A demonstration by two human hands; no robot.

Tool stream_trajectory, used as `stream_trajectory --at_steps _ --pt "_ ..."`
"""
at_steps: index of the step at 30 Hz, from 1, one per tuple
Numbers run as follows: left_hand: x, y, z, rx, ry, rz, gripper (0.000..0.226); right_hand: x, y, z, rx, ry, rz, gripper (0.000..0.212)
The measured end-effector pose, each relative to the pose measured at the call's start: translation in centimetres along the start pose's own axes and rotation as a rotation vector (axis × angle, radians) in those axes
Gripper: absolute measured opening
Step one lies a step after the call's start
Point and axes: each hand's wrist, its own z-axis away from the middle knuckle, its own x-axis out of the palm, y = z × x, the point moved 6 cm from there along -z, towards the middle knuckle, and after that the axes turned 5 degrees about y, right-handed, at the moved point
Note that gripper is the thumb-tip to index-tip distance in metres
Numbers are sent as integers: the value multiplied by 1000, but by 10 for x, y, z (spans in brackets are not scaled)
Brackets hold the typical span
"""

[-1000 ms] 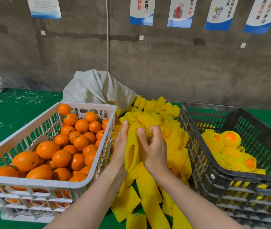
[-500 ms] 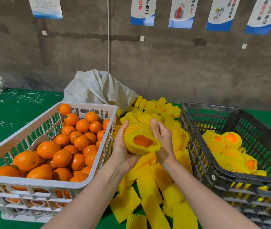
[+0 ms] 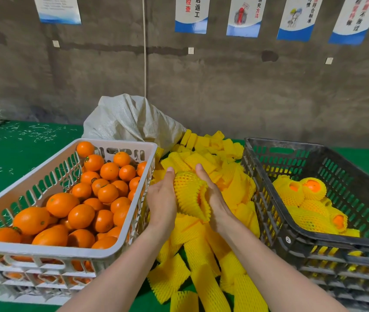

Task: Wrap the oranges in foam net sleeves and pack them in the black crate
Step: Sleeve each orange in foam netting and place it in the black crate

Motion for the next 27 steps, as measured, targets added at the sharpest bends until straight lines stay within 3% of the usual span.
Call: stream_trajectory --at_steps 4,6,10,13,16,20,27 --pt "-5 9 2 237 -27 -113 52 -3 0 2 -86 4 97 85" --pt "-5 9 -2 179 -4 -69 43 -1 6 -1 -14 -32 28 77" --pt "-1 -14 -10 -166 -81 155 35 -1 16 -6 90 -52 -200 37" --pt "1 -17 -9 -144 -165 173 27 -2 17 -8 76 -34 -288 28" --pt "3 -13 -10 -105 -203 165 35 -5 15 -8 53 -1 -294 20" --pt "9 -3 -11 -92 -279 109 40 -4 12 -6 73 -30 -311 37" --pt "12 4 -9 17 -373 -1 45 -3 6 3 -70 -88 -151 27"
